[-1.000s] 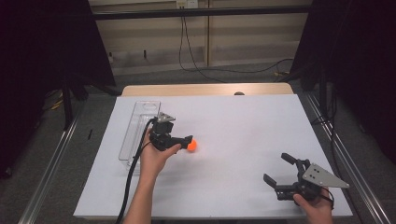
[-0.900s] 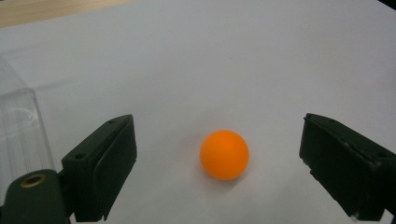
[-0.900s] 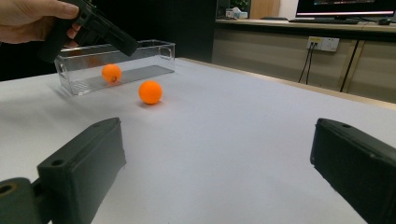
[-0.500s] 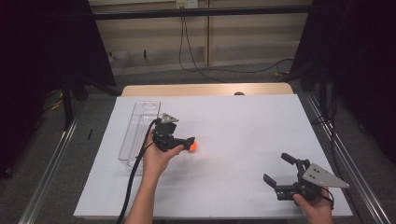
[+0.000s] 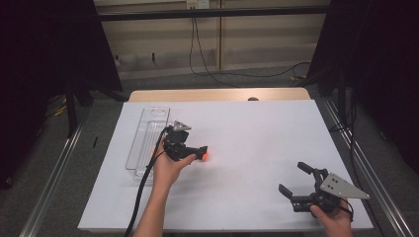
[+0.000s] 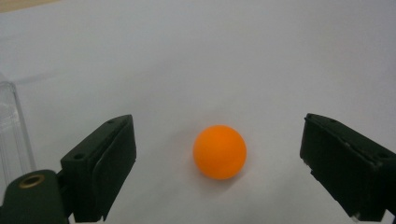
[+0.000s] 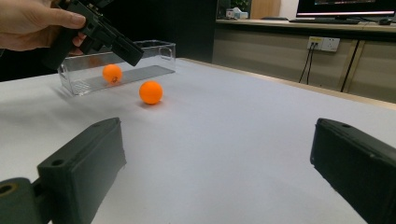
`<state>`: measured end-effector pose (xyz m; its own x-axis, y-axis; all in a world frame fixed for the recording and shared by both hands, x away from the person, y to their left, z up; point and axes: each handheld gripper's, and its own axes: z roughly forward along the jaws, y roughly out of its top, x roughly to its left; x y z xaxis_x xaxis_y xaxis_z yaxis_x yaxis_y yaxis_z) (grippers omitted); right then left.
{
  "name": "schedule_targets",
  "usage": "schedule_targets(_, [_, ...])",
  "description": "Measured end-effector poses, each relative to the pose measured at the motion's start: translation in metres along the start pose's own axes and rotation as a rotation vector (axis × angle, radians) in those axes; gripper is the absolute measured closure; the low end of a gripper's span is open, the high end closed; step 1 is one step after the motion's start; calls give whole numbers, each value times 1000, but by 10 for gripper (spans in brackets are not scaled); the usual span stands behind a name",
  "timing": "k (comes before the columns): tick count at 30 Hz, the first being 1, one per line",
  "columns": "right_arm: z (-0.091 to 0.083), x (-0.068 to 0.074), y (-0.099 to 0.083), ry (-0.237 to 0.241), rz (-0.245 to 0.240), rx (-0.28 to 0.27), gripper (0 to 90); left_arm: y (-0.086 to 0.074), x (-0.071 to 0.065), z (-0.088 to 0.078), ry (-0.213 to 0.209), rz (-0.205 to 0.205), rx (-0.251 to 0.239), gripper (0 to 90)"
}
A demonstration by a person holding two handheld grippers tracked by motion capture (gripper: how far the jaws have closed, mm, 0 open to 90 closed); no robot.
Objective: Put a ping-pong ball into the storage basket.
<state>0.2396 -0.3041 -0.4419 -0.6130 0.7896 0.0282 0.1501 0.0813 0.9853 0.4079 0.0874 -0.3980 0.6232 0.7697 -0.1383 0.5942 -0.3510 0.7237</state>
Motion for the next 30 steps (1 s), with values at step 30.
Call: schedule_targets(30, [0, 0, 0, 0, 0, 2, 26, -4, -1, 11, 14, -7, 18, 70])
